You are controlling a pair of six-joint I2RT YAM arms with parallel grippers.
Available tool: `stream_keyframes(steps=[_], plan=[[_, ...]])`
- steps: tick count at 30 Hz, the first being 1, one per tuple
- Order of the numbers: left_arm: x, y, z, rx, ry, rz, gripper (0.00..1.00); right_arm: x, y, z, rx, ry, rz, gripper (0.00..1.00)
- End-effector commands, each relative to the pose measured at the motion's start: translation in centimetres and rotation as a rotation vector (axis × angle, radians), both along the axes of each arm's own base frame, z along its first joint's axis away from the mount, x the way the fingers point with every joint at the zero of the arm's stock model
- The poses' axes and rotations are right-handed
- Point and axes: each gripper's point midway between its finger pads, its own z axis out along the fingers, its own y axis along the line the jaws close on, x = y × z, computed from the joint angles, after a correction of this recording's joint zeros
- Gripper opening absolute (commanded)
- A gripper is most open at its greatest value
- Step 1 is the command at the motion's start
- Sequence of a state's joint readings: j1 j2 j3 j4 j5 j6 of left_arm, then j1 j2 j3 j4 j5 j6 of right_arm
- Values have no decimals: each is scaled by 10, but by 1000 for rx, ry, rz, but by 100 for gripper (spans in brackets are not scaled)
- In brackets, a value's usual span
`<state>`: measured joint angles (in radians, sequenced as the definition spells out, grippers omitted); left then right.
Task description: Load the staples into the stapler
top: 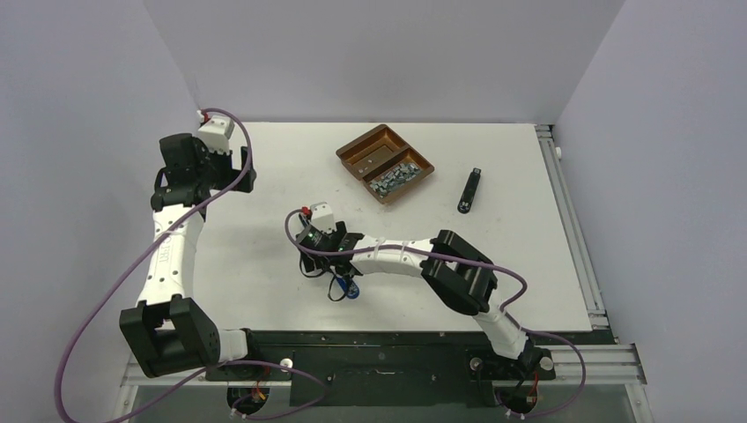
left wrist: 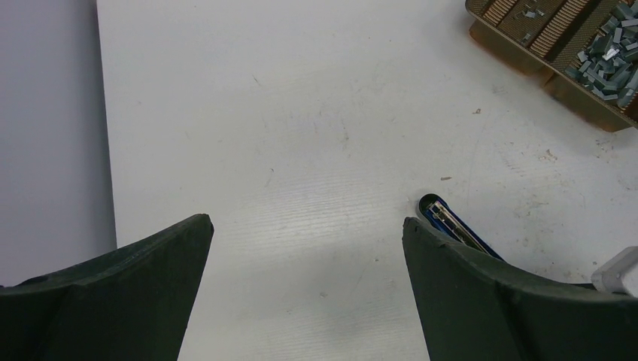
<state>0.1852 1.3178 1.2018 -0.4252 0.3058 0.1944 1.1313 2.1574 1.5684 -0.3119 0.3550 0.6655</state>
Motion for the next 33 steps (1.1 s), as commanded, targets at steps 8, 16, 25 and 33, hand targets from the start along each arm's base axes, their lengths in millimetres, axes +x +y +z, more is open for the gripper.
stream_keyframes(steps=[8, 16, 25, 33], plan=[[7, 5, 34, 11, -69, 19, 96, 7, 0, -3, 10, 25, 8, 29], [4, 5, 32, 32, -69, 4, 96, 16, 4, -1, 48, 30, -84, 28], [6, 1, 36, 10, -68, -9, 96, 23, 13, 25, 82, -9, -108, 75], [5, 0, 51, 35, -68, -36, 96, 58, -26, 102, 125, -104, -162, 93]])
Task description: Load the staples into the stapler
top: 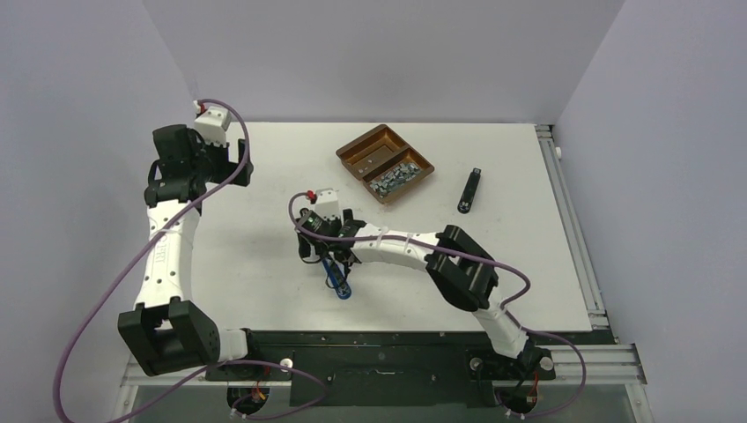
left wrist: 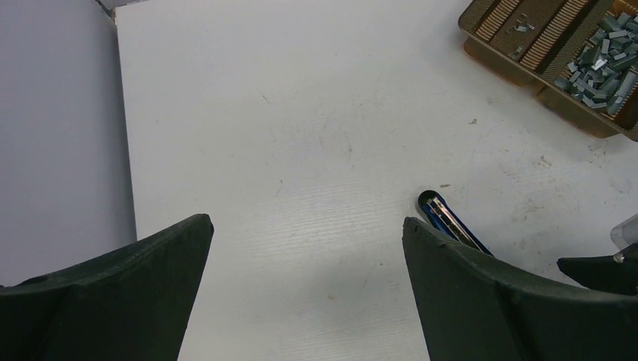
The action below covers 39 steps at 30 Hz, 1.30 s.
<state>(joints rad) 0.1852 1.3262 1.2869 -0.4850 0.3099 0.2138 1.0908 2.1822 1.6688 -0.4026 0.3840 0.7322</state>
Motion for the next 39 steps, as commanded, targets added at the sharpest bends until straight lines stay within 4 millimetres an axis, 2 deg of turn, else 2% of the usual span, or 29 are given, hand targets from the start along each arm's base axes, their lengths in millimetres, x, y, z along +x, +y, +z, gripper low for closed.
stream_keyframes(steps=[1, 2, 5, 8, 9, 12, 15, 17, 20, 25, 31, 33, 39], plan=[[3, -1, 30, 19, -47, -30, 96, 40, -31, 97, 114, -114, -67, 93], [2, -2, 31, 19, -42, -39, 96, 48, -43, 104, 121, -111, -83, 93], [-1, -6, 34, 18, -32, -68, 96, 83, -101, 117, 130, -72, -176, 94], [-7, -15, 32, 10, -15, -120, 96, 111, -171, 116, 127, -49, -286, 94], [-8, -18, 32, 8, -8, -138, 96, 118, -202, 120, 103, -75, -353, 94], [-13, -25, 28, -1, 20, -174, 96, 131, -280, 108, 28, -64, -514, 94], [-15, -27, 25, 5, 29, -191, 96, 141, -336, 94, -12, -31, -621, 87], [-17, -28, 21, 11, 33, -199, 96, 146, -361, 86, -34, -13, -663, 84], [-19, -30, 16, 20, 35, -208, 96, 151, -379, 73, -84, 13, -686, 84], [-25, -46, -1, 13, 64, -246, 96, 158, -390, 55, -126, 32, -695, 84], [-36, -77, -35, 37, 155, -299, 96, 165, -399, 31, -157, 55, -699, 66], [-41, -95, -44, 23, 186, -337, 96, 166, -399, 25, -160, 59, -696, 57], [-51, -108, -58, 13, 241, -376, 96, 162, -396, 19, -148, 66, -683, 37]])
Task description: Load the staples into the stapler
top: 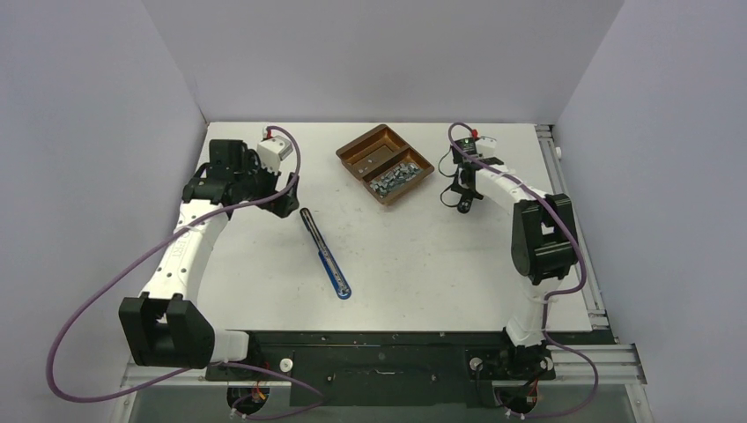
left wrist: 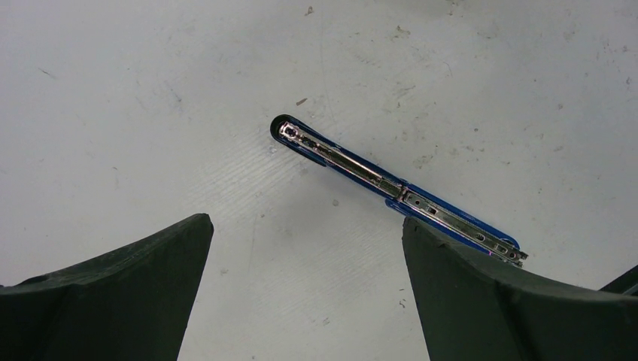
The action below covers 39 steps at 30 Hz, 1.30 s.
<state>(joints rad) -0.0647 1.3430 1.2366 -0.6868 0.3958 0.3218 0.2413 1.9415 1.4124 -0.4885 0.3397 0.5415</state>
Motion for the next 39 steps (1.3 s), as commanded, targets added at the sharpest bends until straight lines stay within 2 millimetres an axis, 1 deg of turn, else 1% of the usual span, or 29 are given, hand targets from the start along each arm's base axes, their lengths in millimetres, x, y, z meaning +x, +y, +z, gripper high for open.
stream_keyframes(steps=[1, 4, 6, 7, 9, 12, 15, 18, 20, 22, 24, 28, 29, 31, 33, 35, 37, 39], plan=[[-3, -2, 1, 3, 4, 0, 96, 5, 0, 7, 12, -51, 5, 35], [-4, -3, 0, 11, -7, 0, 96, -5, 8, 12, 30, -66, 21, 20], [-5, -4, 2, 17, -18, -5, 96, -13, 17, 17, 36, -76, 41, 12], [-5, -4, 2, 19, -20, -8, 96, -17, 22, 19, 36, -80, 52, 9], [-7, -6, 3, 27, -22, -18, 96, -30, 36, 22, 40, -83, 84, 9], [-11, -8, 3, 35, -20, -35, 96, -57, 71, 26, 42, -92, 171, 9], [-15, -10, 2, 43, -19, -53, 96, -89, 110, 27, 47, -103, 284, 9], [-20, -15, 2, 26, -26, -72, 96, -124, 155, 26, 85, -117, 437, 9], [-24, -20, 5, 4, -41, -94, 96, -147, 179, 23, 101, -116, 521, 9], [-29, -26, 7, -2, -53, -125, 96, -165, 197, 19, 100, -111, 585, 9], [-34, -32, 5, 12, -51, -157, 96, -182, 213, 16, 96, -109, 648, 9], [-42, -43, -1, 44, -34, -203, 96, -203, 235, 10, 59, -101, 759, 9], [-42, -46, -1, 33, -39, -204, 96, -206, 238, 9, 52, -102, 778, 11], [-45, -53, 2, 0, -42, -220, 96, -211, 244, 10, 39, -104, 808, 19], [-51, -61, 4, -18, -47, -254, 96, -214, 245, 11, 40, -108, 818, 31], [-58, -68, 5, -15, -57, -303, 96, -216, 244, 14, 57, -116, 817, 51], [-62, -72, 5, -10, -80, -360, 96, -219, 244, 22, 90, -137, 821, 65], [-69, -75, 8, -10, -121, -427, 96, -222, 243, 33, 130, -169, 828, 70]])
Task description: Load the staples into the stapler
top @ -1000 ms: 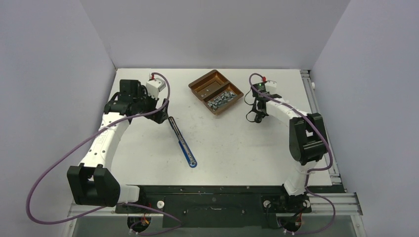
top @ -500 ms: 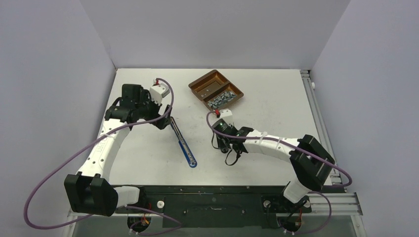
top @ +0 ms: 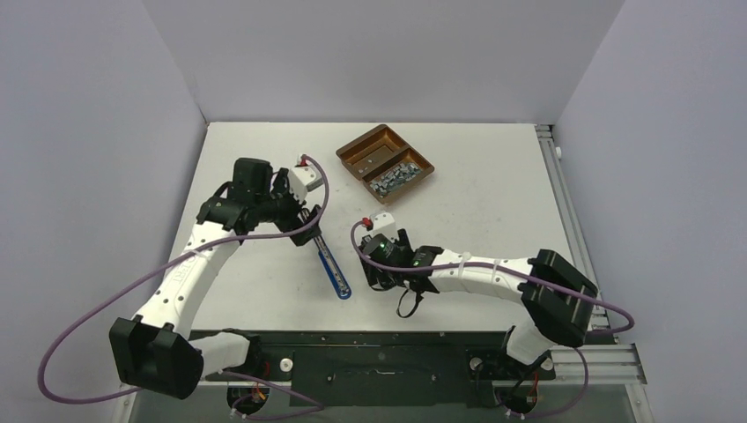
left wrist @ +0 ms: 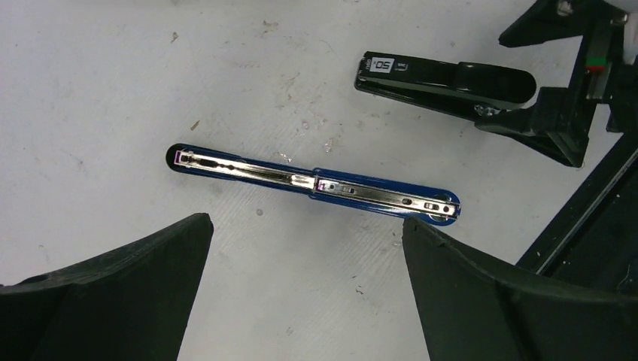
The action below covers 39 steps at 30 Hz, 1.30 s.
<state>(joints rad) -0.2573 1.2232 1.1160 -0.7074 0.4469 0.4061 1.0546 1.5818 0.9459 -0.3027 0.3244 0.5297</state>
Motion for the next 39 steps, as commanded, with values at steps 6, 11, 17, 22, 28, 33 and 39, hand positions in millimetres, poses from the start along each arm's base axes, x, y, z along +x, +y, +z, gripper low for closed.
stream_keyframes(steps=[6, 11, 17, 22, 28, 33, 39], plan=[[-37, -36, 24, -78, -234, -425, 96, -5, -16, 48, 235, -65, -26, 75], [-46, -66, 6, 24, -288, -647, 96, 0, -39, 44, 300, -11, -70, 74], [-44, -106, -27, 165, -329, -880, 96, -4, -65, 26, 299, 24, -144, 67], [-47, -137, -53, 234, -372, -1100, 100, -7, -81, 11, 359, 57, -233, 64], [-58, -160, -80, 318, -377, -1394, 84, -2, -86, 5, 436, 110, -245, 61], [-69, -168, -95, 331, -326, -1539, 78, -3, -80, 2, 495, 154, -199, 60], [-80, -169, -119, 344, -291, -1609, 77, -5, -84, -3, 544, 180, -198, 60]])
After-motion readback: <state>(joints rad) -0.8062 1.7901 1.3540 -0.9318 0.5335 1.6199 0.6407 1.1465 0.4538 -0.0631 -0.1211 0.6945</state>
